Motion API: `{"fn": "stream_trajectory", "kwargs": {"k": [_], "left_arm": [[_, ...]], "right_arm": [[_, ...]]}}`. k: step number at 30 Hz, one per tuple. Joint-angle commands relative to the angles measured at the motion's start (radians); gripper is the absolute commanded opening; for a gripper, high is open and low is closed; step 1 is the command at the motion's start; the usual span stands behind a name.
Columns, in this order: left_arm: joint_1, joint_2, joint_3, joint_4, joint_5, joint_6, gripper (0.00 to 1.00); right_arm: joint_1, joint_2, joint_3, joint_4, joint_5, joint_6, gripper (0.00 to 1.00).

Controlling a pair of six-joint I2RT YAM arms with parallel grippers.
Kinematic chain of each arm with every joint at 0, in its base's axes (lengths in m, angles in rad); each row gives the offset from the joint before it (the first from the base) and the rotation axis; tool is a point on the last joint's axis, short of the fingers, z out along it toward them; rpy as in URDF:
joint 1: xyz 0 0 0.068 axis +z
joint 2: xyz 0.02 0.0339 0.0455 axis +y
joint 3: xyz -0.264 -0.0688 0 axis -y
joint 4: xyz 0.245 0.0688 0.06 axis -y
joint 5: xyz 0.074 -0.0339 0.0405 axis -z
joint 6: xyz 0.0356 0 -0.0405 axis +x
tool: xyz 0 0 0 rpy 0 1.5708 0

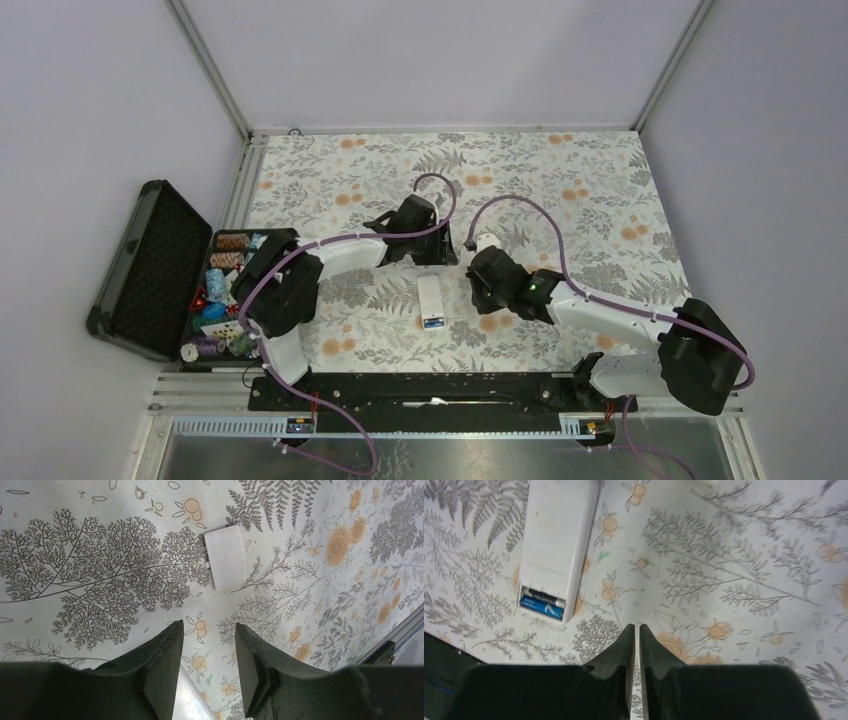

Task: Load the batteries into the remote control

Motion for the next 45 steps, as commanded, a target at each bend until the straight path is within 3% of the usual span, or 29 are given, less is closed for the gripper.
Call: {"fn": "stream_trajectory", "kwargs": {"k": [1,6,9,15,21,26,34,45], "left_arm": [[0.0,0.038,0.061,0.009,0.006,0.02,0.46],[0.001,0.068,0.068,0.0,0.014,0.026,0.45],[0.003,0.078,0.066,-0.006,0.013,0.033,0.45],[0.013,0.092,0.046,-0.015,0.028,0.045,0.42],[0.031,0.068,-0.009,-0.001,0.04,0.055,0.4],[0.047,0.04,-0.063,0.011,0.047,0.053,0.39],[0.065,-0.019,-0.136,0.022,0.053,0.052,0.39],[0.077,-0.076,-0.219,0.039,0.059,0.054,0.37]], "right_arm": [[-0.07,-0.023,0.059,-0.02,0.025,-0.061,0.16],[-0.131,0.026,0.133,-0.028,0.055,-0.077,0.17],[-0.142,0.074,0.181,-0.035,0.105,-0.085,0.29],[-0.177,0.17,0.261,-0.025,0.118,-0.095,0.37],[-0.214,0.255,0.32,0.009,0.101,-0.118,0.6],[-0.248,0.341,0.387,0.02,0.027,-0.154,0.68],[-0.299,0.487,0.502,0.02,-0.095,-0.207,0.7],[-0.314,0.632,0.607,0.018,-0.132,-0.229,0.59]]}}
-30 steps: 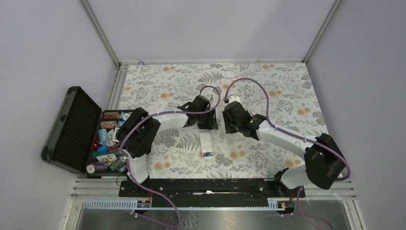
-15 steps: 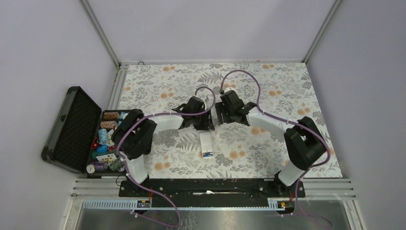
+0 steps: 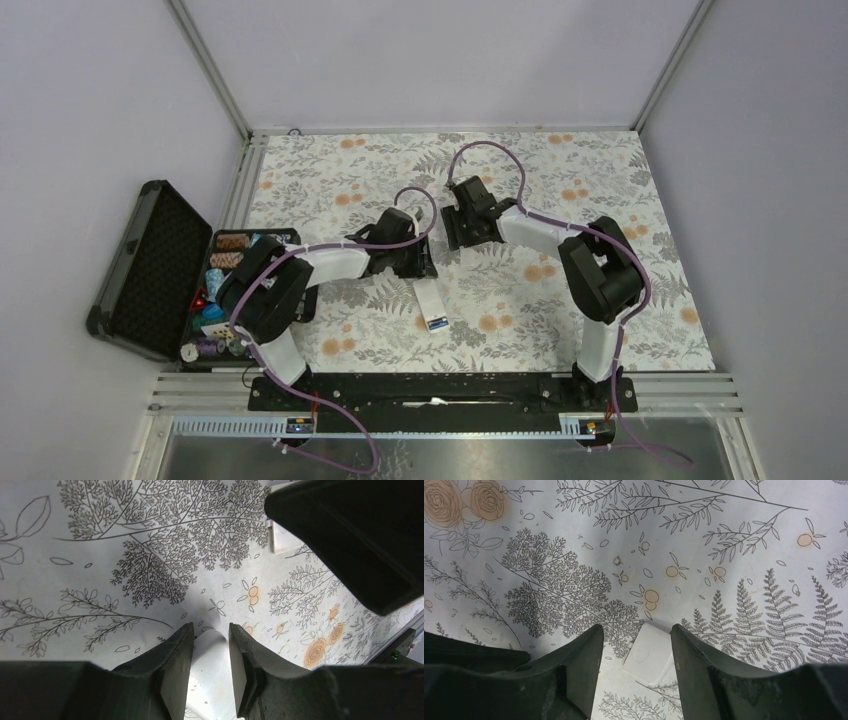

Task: Load the batteries into the remote control

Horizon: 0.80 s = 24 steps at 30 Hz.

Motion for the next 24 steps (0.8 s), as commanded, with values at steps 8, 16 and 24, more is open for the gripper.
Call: {"fn": "stream_trajectory", "kwargs": {"k": [8,16,24], "left_arm": [[0.006,-0.062,-0.097,-0.026,-0.002,0.023,0.37],[0.006,-0.091,-0.14,-0.018,-0.01,0.022,0.37],[0.007,-0.132,-0.171,-0.025,-0.046,0.028,0.44]], "right_arm": [[-0.007,0.059,0.062,-0.021,0.008,-0.035,0.57],[-0.009,0.037,0.008,-0.021,-0.011,-0.037,0.58],[-0.009,0.011,-0.04,-0.043,-0.069,-0.038,0.61]]}}
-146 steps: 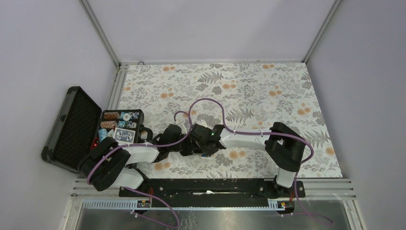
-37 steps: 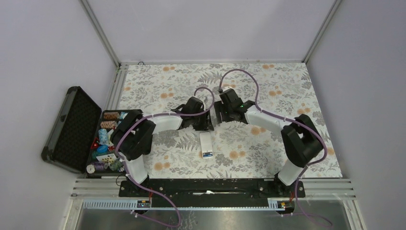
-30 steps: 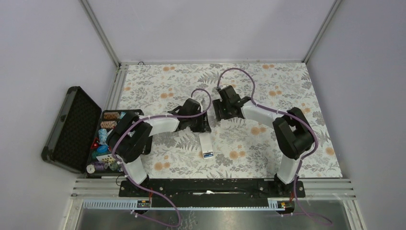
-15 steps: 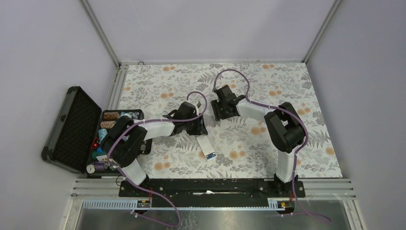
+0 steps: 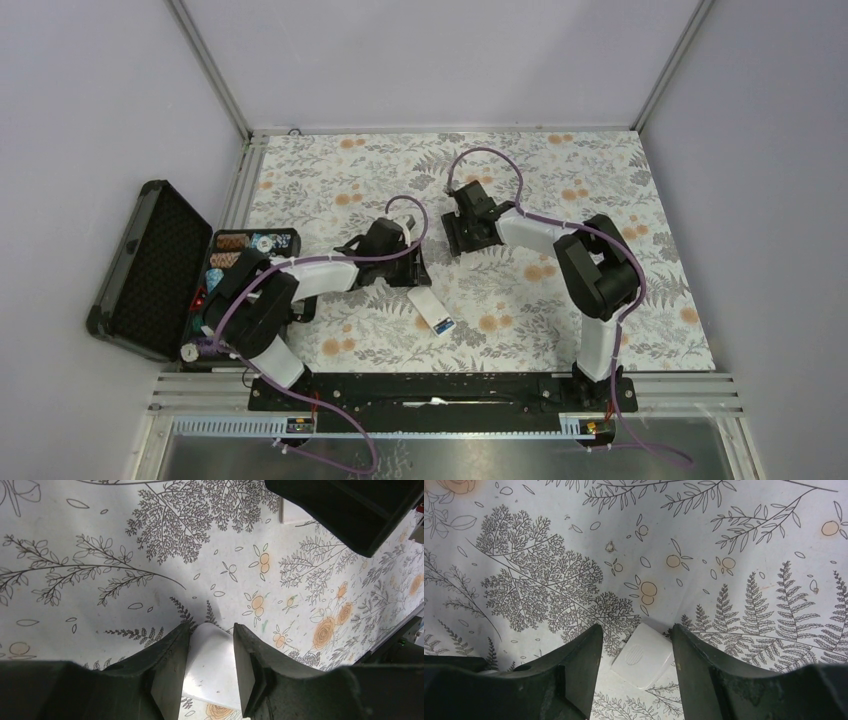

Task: Load the batteries into the remote control

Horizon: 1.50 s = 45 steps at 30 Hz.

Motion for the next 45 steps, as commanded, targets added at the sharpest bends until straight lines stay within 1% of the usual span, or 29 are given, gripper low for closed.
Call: {"fn": "stream_trajectory", "kwargs": {"k": [1,8,12,20,28,39,45], "left_arm": [[0.003,-0.024,-0.039,-0.07,-0.046,0.026,0.44],[0.005,-0.079,-0.069,-0.085,-0.102,0.047,0.44],[0.009,-0.118,-0.088,-0.094,-0.132,0.052,0.46],[0.013,-0.171,-0.115,-0.097,-0.165,0.055,0.48],[0.022,-0.194,-0.146,-0.073,-0.184,0.05,0.5],[0.038,-0.217,-0.187,-0.024,-0.184,0.038,0.52],[0.047,-0.229,-0.197,-0.021,-0.17,0.042,0.52]], "right_arm": [[-0.005,-0.039,-0.045,-0.039,-0.055,-0.005,0.61],[-0.005,-0.081,-0.119,-0.039,-0.078,0.011,0.65],[-0.006,-0.107,-0.16,-0.036,-0.103,0.018,0.66],[-0.005,-0.157,-0.237,-0.009,-0.123,0.03,0.67],[-0.001,-0.177,-0.272,-0.002,-0.132,0.033,0.68],[0.031,-0.177,-0.256,-0.001,-0.069,-0.009,0.66],[0.074,-0.153,-0.232,-0.009,-0.018,-0.062,0.66]]}}
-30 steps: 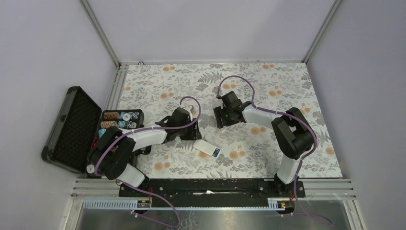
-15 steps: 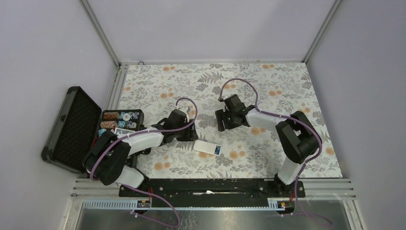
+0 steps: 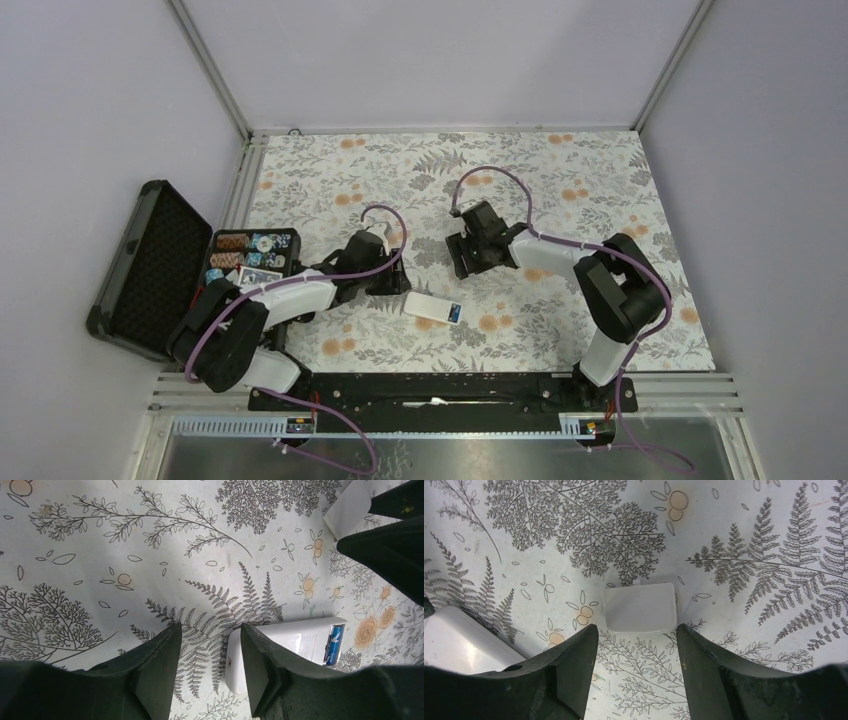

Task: Load the batteries into the remote control

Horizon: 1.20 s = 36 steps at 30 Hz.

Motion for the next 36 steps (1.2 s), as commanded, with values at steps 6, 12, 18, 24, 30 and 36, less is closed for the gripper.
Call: {"fn": "stream_trajectory", "kwargs": {"k": [6,12,18,24,30,36], "left_arm": [[0.015,-0.013,-0.024,-0.007,0.003,0.009,0.52],[0.017,-0.009,-0.023,-0.007,0.015,0.009,0.53],[0.018,-0.007,-0.024,-0.007,0.016,0.009,0.53],[0.018,0.0,-0.022,-0.007,0.018,0.009,0.53],[0.019,0.011,-0.019,-0.007,0.026,0.008,0.53],[0.019,0.018,-0.017,0.017,0.038,0.007,0.53]], "right_arm": [[0.055,0.042,0.019,-0.083,0.074,-0.079,0.64],[0.08,0.073,0.049,-0.09,0.118,-0.077,0.64],[0.081,0.095,0.07,-0.094,0.134,-0.066,0.65],[0.08,0.103,0.075,-0.102,0.132,-0.075,0.65],[0.081,0.09,0.06,-0.122,0.128,-0.078,0.63],[0.087,0.08,0.045,-0.126,0.123,-0.072,0.63]]}}
